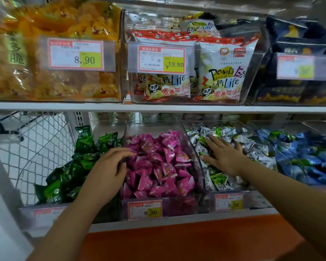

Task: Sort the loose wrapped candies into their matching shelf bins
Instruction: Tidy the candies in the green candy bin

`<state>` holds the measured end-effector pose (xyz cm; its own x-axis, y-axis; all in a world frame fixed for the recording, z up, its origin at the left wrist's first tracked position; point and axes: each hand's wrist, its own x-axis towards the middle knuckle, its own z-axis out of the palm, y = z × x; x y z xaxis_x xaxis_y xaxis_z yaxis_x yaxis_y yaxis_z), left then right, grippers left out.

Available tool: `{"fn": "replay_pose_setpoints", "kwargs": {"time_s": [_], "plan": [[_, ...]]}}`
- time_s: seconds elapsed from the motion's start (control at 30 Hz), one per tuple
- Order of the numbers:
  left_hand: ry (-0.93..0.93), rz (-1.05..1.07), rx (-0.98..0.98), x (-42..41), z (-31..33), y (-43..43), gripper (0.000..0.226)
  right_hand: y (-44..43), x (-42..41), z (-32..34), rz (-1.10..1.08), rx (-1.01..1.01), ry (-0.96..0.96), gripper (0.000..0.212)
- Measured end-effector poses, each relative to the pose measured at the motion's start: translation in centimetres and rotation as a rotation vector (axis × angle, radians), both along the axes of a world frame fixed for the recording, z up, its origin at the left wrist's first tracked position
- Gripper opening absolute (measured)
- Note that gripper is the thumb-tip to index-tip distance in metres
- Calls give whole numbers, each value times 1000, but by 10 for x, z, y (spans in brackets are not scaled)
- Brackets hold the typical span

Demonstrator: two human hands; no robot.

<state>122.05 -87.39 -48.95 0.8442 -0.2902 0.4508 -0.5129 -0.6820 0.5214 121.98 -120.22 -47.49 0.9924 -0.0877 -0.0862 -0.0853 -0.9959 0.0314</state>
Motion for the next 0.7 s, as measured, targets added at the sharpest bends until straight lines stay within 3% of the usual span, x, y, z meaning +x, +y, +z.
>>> {"fn": "replay_pose_setpoints", "kwargs": {"time_s": [0.13, 0.27, 0.33, 0.5, 0.6, 0.7], "plan": [[-8, -13, -15, 1, 0, -1, 26, 0, -12, 9, 32, 81, -13, 73], [32, -7, -77, 2, 3, 4, 26, 21, -20, 30, 91, 291, -322, 59], [55, 29, -114, 3, 5, 12, 27, 49, -19, 40, 191, 332, -388, 52], [147, 192, -278, 13, 5, 42, 29, 132, -8, 40, 513, 363, -166, 44], [161, 141, -138, 25, 5, 54, 33, 172, 10, 28, 633, 401, -102, 47], [232, -42, 71, 43, 14, 57, 43, 188, 29, 20, 657, 427, -62, 44]]}}
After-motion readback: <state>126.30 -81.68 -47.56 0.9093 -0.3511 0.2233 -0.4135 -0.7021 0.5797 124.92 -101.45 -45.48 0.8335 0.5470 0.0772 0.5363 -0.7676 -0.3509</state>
